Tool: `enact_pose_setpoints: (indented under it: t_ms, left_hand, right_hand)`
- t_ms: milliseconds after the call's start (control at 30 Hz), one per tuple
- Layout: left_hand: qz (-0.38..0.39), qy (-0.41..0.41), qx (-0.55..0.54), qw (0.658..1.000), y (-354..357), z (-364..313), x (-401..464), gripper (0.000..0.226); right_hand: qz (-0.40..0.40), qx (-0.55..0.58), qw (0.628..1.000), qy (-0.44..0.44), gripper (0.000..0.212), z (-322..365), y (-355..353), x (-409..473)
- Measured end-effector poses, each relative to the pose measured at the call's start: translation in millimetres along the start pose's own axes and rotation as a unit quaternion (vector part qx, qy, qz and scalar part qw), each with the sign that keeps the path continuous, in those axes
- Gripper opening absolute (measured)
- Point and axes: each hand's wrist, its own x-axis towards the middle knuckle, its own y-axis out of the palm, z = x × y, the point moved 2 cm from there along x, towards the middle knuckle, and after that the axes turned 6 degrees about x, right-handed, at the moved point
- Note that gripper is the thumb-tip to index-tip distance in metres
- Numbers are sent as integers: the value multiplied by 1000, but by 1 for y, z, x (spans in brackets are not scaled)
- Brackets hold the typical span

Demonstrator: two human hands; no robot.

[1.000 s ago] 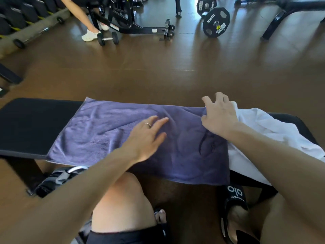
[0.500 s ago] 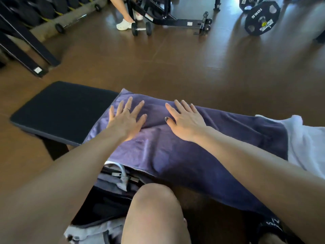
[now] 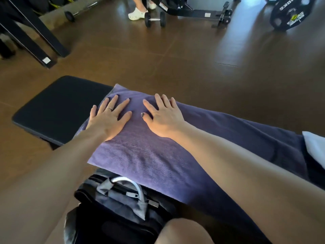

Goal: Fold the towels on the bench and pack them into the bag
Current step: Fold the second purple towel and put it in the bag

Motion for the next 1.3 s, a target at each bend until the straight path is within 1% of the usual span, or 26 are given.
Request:
enact_pose_setpoints:
  t_ms: [200, 333, 400, 467, 533, 600, 633, 700, 733, 800, 867, 933, 967, 1067, 1133, 1167, 1233, 1300]
  left_hand:
    - [-13, -11, -6, 1000, 1, 19, 7, 59]
    - [-6, -15, 1, 1000, 2, 19, 7, 60]
    - [12, -24, 26, 999, -1, 17, 6, 61]
    - [18, -33, 74, 997, -7, 12, 2, 63]
    - [-17, -25, 74, 997, -18, -7, -7, 63]
    - [-57, 23, 17, 998, -30, -50, -23, 63]
    - [-63, 65, -12, 996, -34, -81, -35, 65]
    - [-51, 180, -45, 981, -42, -151, -70, 76]
    - [-28, 247, -54, 967, -45, -186, -92, 82]
    - [38, 370, -41, 927, -47, -247, -140, 80]
    - [87, 451, -7, 888, -44, -293, -181, 81]
    - [101, 484, 34, 868, -35, -321, -204, 88]
    - [92, 491, 55, 865, -28, -330, -210, 91]
    - [45, 492, 102, 864, -14, -344, -221, 102]
    - [30, 495, 104, 862, -8, -345, -226, 104]
    - [28, 498, 103, 861, -6, -344, -229, 104]
    - [23, 502, 101, 859, -1, -343, -233, 101]
    - [19, 500, 95, 861, 0, -342, -237, 99]
  right_hand:
    - [-12, 3, 1000, 5, 61, 12, 5, 14]
    - [-7, 29, 1000, 2, 59, -2, -7, -2]
    - [-2, 45, 998, 36, 58, -27, -17, -25]
    - [-4, 37, 996, 80, 58, -66, -28, -58]
    - [-11, 38, 990, 137, 58, -112, -41, -94]
    - [-11, 58, 978, 199, 57, -158, -55, -133]
    - [-5, 72, 972, 225, 55, -177, -61, -153]
    - [5, 78, 964, 252, 53, -204, -68, -188]
    - [5, 65, 965, 254, 53, -213, -69, -202]
    - [-5, 17, 967, 255, 54, -224, -67, -223]
    - [-16, -11, 960, 278, 53, -234, -65, -235]
    - [-22, -23, 955, 294, 51, -241, -65, -238]
    - [-21, -17, 954, 299, 50, -243, -65, -237]
    - [-41, 29, 953, 298, 49, -242, -70, -230]
    - [-55, 61, 959, 273, 52, -236, -72, -225]
    - [-50, 66, 964, 254, 53, -232, -72, -223]
    - [-17, 56, 972, 228, 53, -226, -67, -221]
    - [13, 43, 972, 232, 52, -225, -64, -222]
